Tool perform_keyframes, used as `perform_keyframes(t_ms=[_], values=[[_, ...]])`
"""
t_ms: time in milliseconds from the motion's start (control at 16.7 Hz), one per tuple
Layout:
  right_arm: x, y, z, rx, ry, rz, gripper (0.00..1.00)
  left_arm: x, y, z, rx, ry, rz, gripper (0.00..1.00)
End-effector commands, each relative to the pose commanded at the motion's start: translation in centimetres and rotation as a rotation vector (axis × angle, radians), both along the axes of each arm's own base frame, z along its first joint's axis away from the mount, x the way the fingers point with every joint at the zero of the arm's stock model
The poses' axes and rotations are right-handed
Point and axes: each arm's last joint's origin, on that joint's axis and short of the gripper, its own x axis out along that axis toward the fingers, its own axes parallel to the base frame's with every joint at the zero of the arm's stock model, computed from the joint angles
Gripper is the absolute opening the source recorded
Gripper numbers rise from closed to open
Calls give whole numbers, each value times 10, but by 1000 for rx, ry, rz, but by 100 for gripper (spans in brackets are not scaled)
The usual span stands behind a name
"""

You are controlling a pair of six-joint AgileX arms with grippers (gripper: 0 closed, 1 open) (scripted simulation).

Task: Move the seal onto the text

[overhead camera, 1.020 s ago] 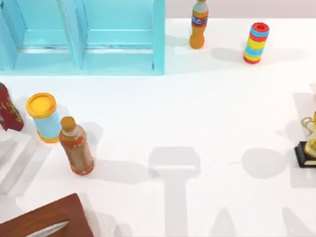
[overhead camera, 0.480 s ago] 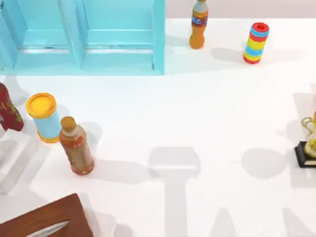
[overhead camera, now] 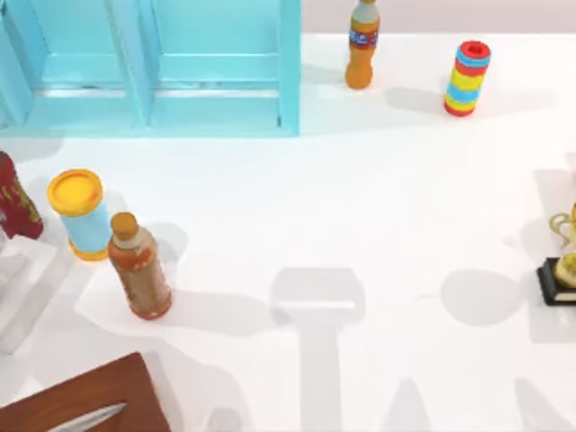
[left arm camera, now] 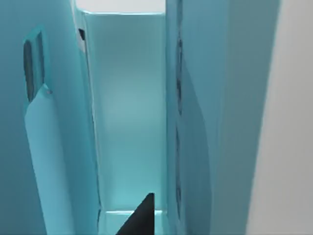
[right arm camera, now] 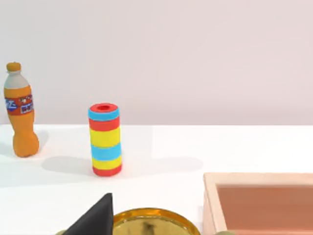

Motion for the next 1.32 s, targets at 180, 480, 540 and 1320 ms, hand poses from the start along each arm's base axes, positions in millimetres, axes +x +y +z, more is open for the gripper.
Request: perform_keyframes(t_ms=[180,480,540,1320], values=[[0,0,0,0,0,0,100,0,0,0,0,0,0,100],[0,0,0,0,0,0,100,0,0,0,0,0,0,62],[0,0,0,0,0,0,100,0,0,0,0,0,0,55],[0,0,0,0,0,0,100,0,0,0,0,0,0,0]])
